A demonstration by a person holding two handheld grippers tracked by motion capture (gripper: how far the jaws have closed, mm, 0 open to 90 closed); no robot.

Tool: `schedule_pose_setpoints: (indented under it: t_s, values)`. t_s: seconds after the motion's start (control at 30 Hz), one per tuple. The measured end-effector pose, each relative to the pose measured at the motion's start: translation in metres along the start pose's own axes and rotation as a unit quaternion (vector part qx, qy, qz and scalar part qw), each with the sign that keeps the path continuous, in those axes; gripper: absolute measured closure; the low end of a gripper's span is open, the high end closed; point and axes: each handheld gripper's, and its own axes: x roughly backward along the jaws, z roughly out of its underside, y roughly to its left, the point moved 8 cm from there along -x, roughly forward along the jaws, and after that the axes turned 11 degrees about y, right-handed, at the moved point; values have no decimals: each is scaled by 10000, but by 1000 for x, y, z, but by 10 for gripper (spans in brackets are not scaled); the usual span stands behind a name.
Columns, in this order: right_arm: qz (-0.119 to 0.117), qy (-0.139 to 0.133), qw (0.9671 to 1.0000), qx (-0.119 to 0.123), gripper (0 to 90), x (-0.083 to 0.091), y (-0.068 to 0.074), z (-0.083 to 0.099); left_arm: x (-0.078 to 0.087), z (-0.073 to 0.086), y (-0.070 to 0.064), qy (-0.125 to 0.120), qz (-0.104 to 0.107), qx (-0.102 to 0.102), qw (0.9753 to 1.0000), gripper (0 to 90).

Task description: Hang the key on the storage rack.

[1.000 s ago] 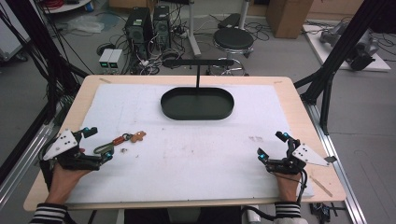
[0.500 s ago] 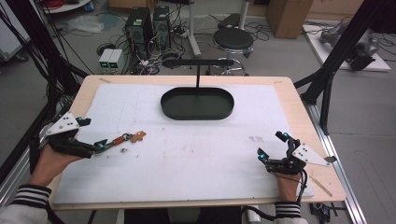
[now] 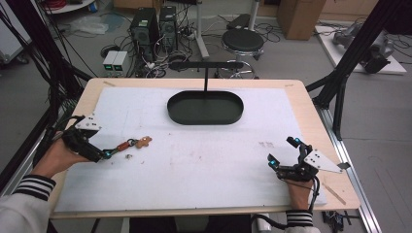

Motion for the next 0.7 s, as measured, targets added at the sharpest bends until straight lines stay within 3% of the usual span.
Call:
schedule_pose_setpoints:
  t_s: [0.2, 0.23, 0.27, 0.33, 0.57, 0.7]
  values:
    - [2, -1, 10000, 8, 4, 0, 0, 0, -8, 1, 1, 374, 214, -146, 9990, 64]
    - [2, 0, 10000, 3, 4, 0, 0, 0, -9, 1, -1, 381, 280, -178, 9987, 124]
    - [4, 2, 10000, 12, 4, 0, 0, 0, -10, 1, -1, 442, 337, -232, 9982, 126]
    - [5, 3, 10000, 4, 4, 0, 0, 0, -13, 1, 1, 554, 328, -224, 9977, 126]
    - [2, 3, 10000, 0, 4, 0, 0, 0, -23, 5, 3, 1086, 453, -307, 9926, 163]
    - [5, 7, 10000, 12, 4, 0, 0, 0, -27, 6, 3, 1196, 514, -265, 9911, 177]
